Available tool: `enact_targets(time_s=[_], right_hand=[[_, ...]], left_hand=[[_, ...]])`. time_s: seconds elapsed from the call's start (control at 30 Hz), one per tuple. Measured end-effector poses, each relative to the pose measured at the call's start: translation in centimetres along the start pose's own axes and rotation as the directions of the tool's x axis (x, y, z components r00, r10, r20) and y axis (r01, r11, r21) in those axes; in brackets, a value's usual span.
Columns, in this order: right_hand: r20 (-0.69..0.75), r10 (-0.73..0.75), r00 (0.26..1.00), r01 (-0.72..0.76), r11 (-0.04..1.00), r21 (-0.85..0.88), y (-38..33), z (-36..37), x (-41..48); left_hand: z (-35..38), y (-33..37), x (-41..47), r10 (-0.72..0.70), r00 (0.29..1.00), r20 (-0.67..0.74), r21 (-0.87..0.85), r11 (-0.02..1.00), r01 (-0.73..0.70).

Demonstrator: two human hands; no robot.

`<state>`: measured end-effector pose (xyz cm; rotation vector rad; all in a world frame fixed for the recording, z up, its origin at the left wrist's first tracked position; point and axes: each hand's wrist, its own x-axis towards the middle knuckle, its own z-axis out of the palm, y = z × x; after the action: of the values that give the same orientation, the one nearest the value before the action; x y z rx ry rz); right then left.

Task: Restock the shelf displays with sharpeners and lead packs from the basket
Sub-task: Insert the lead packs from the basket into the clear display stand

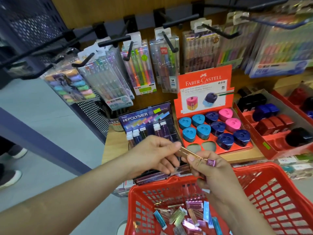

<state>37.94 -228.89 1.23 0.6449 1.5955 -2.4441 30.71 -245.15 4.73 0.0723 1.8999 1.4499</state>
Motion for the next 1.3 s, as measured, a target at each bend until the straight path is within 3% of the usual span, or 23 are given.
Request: enact_targets(time_s=[0.27, 0.33, 0.43, 0.63, 0.83, 0.93, 1.13, 1.3], right_hand=[[0.074, 0.045, 0.996, -0.041, 0.998, -0.052, 1.1, 1.2, -0.2], [0.093, 0.111, 0.989, -0.119, 0.990, 0.081, 1.0, 1.5, -0.1], [0.168, 0.181, 0.969, -0.234, 0.889, 0.393, 0.8, 1.1, 0.3], [0.225, 0.083, 0.971, -0.185, 0.854, 0.487, 0.6, 0.8, 0.2], [0.222, 0.134, 0.966, -0.210, 0.907, 0.366, 1.1, 1.2, -0.1], [0.209, 0.154, 0.966, -0.219, 0.916, 0.336, 1.1, 1.5, -0.4], [0.218, 0.148, 0.965, -0.208, 0.934, 0.289, 1.3, 1.9, -0.6], [0.264, 0.107, 0.959, -0.172, 0.956, 0.238, 1.3, 2.3, -0.8]], left_hand=[[-1.0, -2.0, -1.3, 0.116, 0.966, -0.231, -0.057, 0.990, -0.132], [-2.1, -1.6, -1.6, 0.151, 0.931, -0.332, -0.009, 0.986, -0.164], [-5.1, -1.0, -1.8, 0.223, 0.844, -0.488, 0.138, 0.974, -0.177], [-10.4, -1.1, -2.4, 0.348, 0.706, -0.617, 0.449, 0.892, -0.047], [-10.8, -2.7, -2.1, 0.459, 0.693, -0.556, 0.693, 0.717, 0.081], [-10.6, -3.2, -1.8, 0.501, 0.704, -0.503, 0.762, 0.642, 0.088], [-10.3, -4.1, -0.7, 0.646, 0.701, -0.302, 0.921, 0.388, 0.038], [-10.1, -4.7, 0.0, 0.614, 0.739, -0.278, 0.940, 0.333, 0.076]])
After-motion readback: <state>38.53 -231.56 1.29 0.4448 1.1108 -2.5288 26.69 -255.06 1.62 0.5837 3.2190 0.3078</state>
